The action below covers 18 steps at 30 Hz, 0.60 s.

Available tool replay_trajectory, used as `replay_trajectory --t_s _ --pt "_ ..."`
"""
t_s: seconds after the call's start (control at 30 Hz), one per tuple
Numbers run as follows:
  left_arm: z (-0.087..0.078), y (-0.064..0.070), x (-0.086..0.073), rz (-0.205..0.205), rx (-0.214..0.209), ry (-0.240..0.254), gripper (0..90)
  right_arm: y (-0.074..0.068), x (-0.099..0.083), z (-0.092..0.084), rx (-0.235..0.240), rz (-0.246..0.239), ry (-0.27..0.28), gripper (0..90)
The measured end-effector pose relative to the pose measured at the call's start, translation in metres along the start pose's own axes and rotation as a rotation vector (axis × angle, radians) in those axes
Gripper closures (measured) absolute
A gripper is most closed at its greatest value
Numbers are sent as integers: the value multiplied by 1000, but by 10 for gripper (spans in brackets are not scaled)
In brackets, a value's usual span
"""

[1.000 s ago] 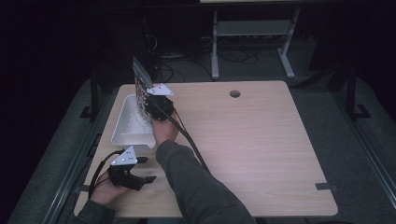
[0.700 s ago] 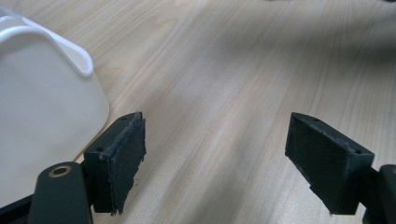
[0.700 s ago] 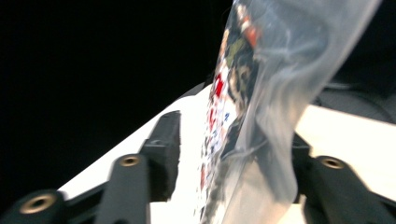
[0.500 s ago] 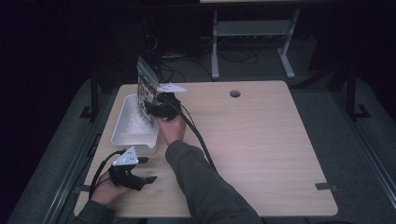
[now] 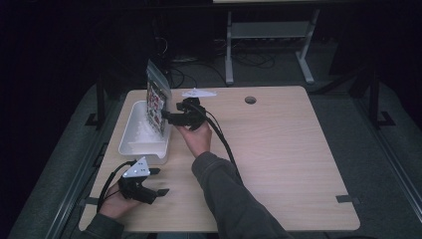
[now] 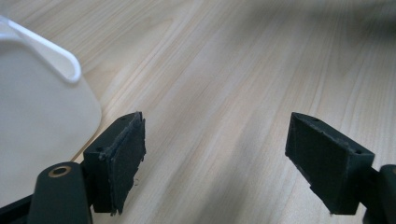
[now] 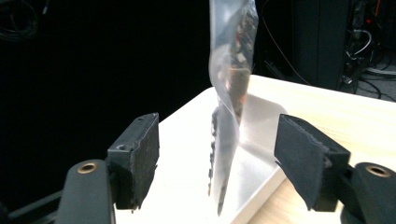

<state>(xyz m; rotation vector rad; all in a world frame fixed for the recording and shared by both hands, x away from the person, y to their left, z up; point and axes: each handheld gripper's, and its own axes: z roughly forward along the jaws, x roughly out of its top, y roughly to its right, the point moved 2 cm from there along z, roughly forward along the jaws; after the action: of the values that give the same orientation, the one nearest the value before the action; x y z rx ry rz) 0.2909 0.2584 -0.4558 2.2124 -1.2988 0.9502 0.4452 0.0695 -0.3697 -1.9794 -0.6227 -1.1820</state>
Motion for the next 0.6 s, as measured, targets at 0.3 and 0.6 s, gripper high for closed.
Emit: replay_trajectory --t_s 0.3,0.6 --pt "3 2 1 1 -2 -6 195 10 -6 -28 45 3 -8 267" --pt "4 4 2 4 -6 -3 195 20 -27 -63 38 -12 -27 265"
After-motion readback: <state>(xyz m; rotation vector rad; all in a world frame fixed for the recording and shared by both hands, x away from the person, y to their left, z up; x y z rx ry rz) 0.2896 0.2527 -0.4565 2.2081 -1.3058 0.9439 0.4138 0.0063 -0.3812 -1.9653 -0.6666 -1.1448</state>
